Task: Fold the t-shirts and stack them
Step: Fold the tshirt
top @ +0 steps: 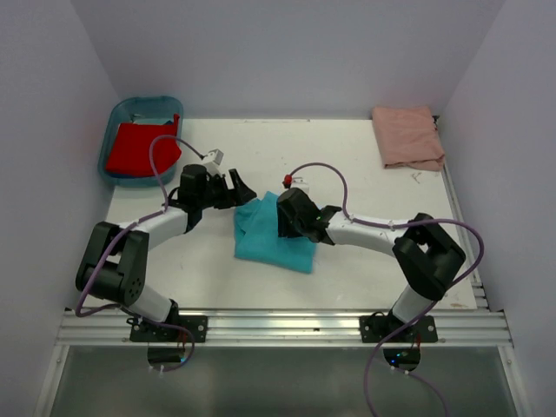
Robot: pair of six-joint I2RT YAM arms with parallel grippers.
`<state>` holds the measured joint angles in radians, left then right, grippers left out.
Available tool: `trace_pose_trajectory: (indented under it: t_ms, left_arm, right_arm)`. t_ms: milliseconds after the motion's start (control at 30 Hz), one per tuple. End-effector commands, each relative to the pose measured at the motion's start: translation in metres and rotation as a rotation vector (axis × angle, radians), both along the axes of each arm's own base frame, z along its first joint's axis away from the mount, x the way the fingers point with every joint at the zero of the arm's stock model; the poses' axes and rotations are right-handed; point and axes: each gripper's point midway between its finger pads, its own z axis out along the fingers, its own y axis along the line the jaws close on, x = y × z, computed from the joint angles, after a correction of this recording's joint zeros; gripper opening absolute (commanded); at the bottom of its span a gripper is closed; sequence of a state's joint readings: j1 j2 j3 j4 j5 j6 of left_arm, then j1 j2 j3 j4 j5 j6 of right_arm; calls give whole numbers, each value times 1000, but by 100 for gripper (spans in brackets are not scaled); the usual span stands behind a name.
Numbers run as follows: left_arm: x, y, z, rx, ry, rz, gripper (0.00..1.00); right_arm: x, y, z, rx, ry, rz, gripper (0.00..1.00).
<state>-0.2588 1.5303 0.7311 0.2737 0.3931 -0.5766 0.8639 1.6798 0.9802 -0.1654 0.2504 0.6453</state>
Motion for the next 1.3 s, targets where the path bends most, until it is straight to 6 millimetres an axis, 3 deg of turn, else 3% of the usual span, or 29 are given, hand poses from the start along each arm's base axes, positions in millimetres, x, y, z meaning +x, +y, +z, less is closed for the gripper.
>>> trace_pose_trajectory:
  t_ms: [0,33,133,267,400,467,500,667,800,1000,1267]
  left_arm:
    - [6,-7,14,27,-54,-57,85]
    - [7,-8,12,30,-51,-61,85]
    - [16,-18,13,9,-82,-105,85]
    - [33,-35,16,-23,-142,-183,83]
    - [65,-55,2,3,-133,-264,81]
    - [71,-65,2,-10,-142,-326,77]
    - [72,-67,-12,-7,-117,-338,76]
    - [81,-72,-29,9,-133,-379,75]
    - [80,-74,-54,7,-74,-404,74]
    - [74,-79,-73,-23,-33,-445,69]
    - [53,-81,-73,-48,-2,-489,61]
  right_arm:
    - [42,-4,60,-19,-126,-33,52]
    - [55,-9,73,-22,-141,-63,54]
    - [76,-25,82,-30,-153,-134,55]
    - [85,-56,74,-91,-136,-231,55]
    - [80,-76,63,-124,-118,-289,54]
    - [74,-86,55,-135,-105,-307,54]
    - [72,-89,53,-134,-105,-315,53]
    - [65,-104,46,-134,-105,-338,52]
    - [60,-114,40,-149,-96,-359,51]
    - [59,-118,32,-150,-82,-370,50]
    - [59,-124,12,-155,-53,-384,49]
